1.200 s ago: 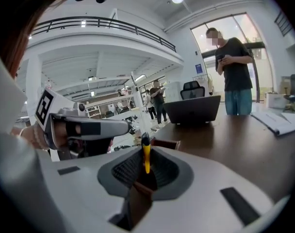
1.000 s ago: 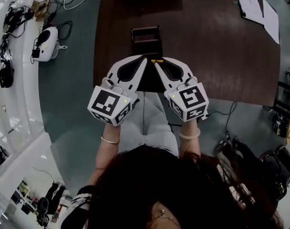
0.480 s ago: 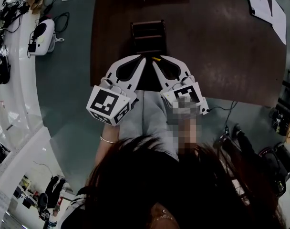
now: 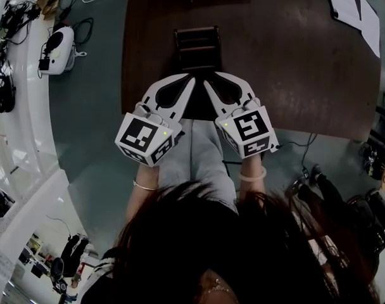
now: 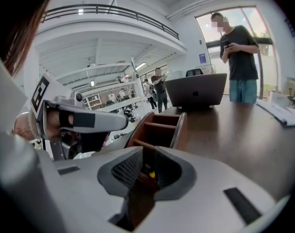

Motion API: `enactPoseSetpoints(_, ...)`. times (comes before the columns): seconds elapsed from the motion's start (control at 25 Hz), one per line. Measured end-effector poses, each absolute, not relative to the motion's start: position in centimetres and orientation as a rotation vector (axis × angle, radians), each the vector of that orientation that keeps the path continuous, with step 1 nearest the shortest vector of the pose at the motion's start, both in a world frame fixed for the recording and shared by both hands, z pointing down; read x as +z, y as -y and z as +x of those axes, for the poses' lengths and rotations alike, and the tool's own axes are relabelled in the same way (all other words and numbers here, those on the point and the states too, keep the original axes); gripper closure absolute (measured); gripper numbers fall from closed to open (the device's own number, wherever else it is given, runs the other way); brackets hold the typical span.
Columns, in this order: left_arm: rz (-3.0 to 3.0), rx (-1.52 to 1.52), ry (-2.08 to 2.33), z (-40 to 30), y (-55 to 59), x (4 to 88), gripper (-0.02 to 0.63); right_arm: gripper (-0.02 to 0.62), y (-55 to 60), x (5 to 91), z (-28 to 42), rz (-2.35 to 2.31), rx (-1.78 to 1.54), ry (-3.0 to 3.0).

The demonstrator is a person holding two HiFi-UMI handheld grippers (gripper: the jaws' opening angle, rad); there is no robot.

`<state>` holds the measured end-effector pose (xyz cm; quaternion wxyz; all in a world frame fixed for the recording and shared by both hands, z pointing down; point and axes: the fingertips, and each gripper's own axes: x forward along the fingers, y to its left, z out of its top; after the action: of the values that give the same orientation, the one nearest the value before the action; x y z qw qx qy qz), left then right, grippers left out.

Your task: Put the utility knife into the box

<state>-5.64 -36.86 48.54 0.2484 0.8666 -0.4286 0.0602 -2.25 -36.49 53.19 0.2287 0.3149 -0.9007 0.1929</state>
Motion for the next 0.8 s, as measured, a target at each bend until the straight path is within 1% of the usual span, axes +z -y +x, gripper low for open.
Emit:
enactPoseSetpoints(0.24,2.374,0.157,1.17,-5.4,36.6,47.7,0.606,0.535,36.8,51.4,-1.7,0.908,0.5,2.511)
enactPoseSetpoints(0.52,2.411,0.126,1.174,-5.5,36.4,44.6,0.604,0.537,37.1,46.8,-1.3,0.976,0.493,2.603)
enactPoseSetpoints(0.8,2.486,0.118,1.157,-5.3,35.3,39.8,0.606,0.578,36.6,41.1,-0.6,1.04,0.463,2.684)
